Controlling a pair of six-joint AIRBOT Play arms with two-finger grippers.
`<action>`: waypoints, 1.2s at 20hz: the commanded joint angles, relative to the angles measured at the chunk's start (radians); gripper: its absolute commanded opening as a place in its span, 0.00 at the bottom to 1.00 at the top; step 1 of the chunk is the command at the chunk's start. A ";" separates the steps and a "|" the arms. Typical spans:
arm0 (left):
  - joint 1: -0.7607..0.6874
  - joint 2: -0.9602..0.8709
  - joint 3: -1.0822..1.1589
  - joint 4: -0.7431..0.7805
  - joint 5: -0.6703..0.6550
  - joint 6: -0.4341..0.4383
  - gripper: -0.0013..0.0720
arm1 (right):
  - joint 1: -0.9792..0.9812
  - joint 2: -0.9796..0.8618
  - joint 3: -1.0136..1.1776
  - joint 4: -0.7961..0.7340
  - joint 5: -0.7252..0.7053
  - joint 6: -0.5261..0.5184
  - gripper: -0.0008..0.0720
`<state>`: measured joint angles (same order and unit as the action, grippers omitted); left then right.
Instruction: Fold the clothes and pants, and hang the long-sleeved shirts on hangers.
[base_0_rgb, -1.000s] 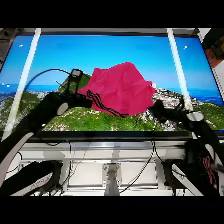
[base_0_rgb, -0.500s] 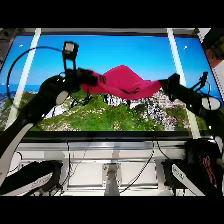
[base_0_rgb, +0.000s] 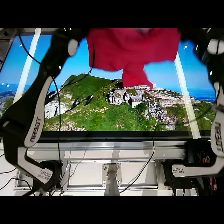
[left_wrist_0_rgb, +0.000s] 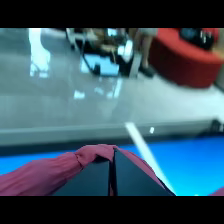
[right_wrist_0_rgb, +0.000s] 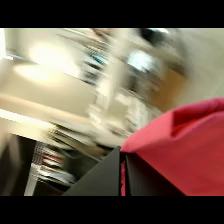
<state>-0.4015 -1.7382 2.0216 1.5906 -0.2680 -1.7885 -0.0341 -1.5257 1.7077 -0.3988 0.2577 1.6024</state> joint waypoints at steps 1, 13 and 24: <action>0.055 -0.051 0.153 -0.105 -0.049 -0.003 0.02 | -0.006 -0.163 0.390 -0.024 0.028 0.008 0.01; 0.081 0.134 -0.178 -0.125 -0.633 0.337 0.02 | 0.070 -0.143 0.249 -0.518 0.856 0.089 0.01; 0.034 0.635 -1.109 -0.194 -0.516 0.308 0.02 | 0.158 0.302 -0.680 -0.615 0.690 0.198 0.01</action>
<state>-0.3542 -1.2129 1.1091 1.4361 -0.8097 -1.4651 0.1120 -1.3563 1.2869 -1.0012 1.0100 1.7473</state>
